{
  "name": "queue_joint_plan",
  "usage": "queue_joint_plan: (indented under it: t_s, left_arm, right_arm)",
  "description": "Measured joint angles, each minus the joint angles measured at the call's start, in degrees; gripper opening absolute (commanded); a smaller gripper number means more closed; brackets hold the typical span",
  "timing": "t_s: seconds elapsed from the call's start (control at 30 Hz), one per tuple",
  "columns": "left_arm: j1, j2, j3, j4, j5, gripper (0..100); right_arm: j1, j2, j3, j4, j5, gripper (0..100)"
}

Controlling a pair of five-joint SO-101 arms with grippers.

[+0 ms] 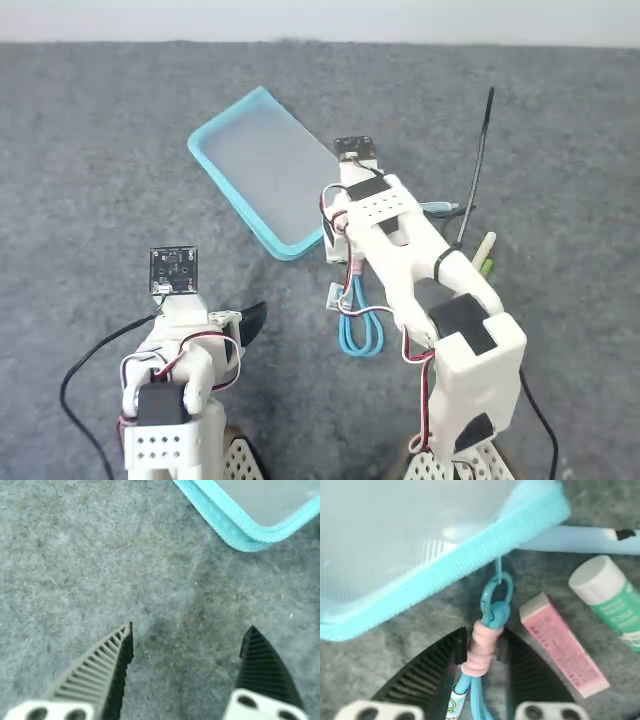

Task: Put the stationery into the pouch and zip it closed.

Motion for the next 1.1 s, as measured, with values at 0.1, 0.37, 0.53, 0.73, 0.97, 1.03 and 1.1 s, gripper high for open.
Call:
queue_joint_plan:
  t_s: [0.1,0.37,0.53,0.73,0.97,1.03,1.1]
  left_arm:
    - [0.00,0.00,0.00,0.00,0.00,33]
    - [0.00,0.00,0.00,0.00,0.00,33]
    - [0.00,0.00,0.00,0.00,0.00,33]
    - [-2.20,0.00,0.00,-4.31,-0.26,33]
    - [-12.31,0.00,0.00,-16.88,-16.53,33]
    - [-12.92,0.00,0.00,-16.97,-18.90,35]
    - [-13.19,0.00,0.00,-16.88,-20.22,39]
  right_arm:
    - [0.18,0.00,0.09,0.00,0.00,5.0]
    - [4.22,0.00,1.85,0.18,10.99,0.6]
    - [7.38,-2.11,2.46,2.37,13.63,0.6]
    - [7.56,-17.76,9.49,3.78,19.08,0.6]
    - [7.65,-41.93,27.08,2.20,26.20,0.6]
    - [7.38,-49.23,33.85,0.70,26.99,0.6]
    - [5.98,-56.09,39.56,0.09,27.34,0.6]
